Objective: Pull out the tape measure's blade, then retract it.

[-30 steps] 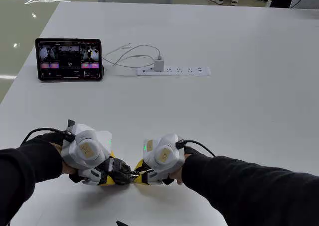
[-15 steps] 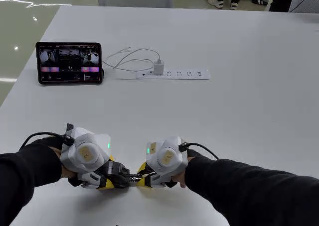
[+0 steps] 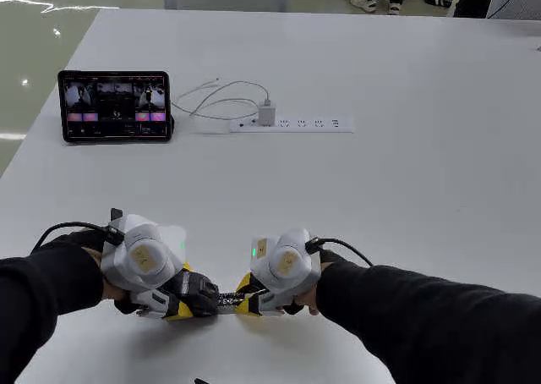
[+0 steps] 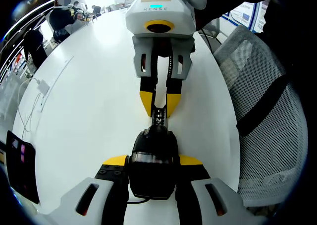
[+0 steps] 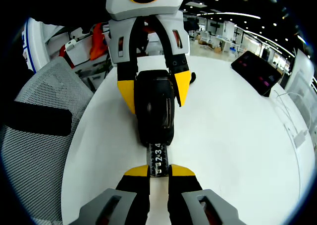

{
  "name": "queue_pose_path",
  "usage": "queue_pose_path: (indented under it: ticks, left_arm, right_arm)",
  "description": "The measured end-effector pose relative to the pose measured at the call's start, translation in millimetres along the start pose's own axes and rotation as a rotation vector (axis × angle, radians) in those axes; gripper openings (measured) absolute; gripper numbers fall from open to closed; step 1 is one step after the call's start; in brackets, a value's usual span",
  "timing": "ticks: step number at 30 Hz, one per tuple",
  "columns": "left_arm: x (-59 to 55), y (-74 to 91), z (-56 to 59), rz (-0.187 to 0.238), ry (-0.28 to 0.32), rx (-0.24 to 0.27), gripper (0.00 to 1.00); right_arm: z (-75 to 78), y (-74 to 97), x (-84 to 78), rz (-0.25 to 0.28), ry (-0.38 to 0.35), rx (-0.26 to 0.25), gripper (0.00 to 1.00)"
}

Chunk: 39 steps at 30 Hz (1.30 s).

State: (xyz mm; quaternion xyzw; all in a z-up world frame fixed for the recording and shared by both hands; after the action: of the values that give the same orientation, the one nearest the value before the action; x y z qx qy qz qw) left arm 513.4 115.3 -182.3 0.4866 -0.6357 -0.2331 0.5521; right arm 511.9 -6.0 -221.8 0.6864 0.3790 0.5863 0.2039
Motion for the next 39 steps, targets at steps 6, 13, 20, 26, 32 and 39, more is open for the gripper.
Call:
queue_pose_path:
  ticks: [6,13,20,26,32,39]
  left_arm:
    - [0.1,-0.2,0.1,-0.001,0.001,0.001,0.31]
    - [0.5,0.0,0.4,-0.002,0.001,0.002,0.31]
    - [0.7,0.1,0.8,-0.004,0.003,0.003,0.31]
    - [0.9,-0.3,0.7,-0.006,0.003,0.003,0.31]
    - [1.1,-0.4,0.7,-0.007,0.003,0.003,0.31]
    - [1.1,0.1,0.9,-0.009,0.000,0.005,0.31]
  right_arm:
    - [-0.5,2.3,-2.3,-0.001,-0.006,-0.003,0.09]
    - [-1.6,4.3,-4.2,-0.002,-0.013,-0.004,0.09]
    - [-1.7,5.7,-6.4,-0.007,-0.013,-0.004,0.09]
    - [-1.9,7.5,-8.8,-0.009,-0.013,-0.004,0.09]
    - [-2.5,10.0,-10.6,-0.005,-0.021,-0.007,0.09]
    - [-3.5,12.1,-13.2,-0.007,-0.026,-0.009,0.09]
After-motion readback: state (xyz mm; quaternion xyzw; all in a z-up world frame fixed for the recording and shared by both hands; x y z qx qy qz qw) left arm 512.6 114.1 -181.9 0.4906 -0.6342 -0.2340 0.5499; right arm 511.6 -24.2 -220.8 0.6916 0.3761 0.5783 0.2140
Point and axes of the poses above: the centre of the closed fingertips' face, and the gripper's own axes: y roughly backward along the fingers, z roughly to its right, x roughly out of its top, the point moved 6 cm from there along y, roughly backward along the fingers, and after that the axes turned 15 degrees about x, right-handed, at the moved point
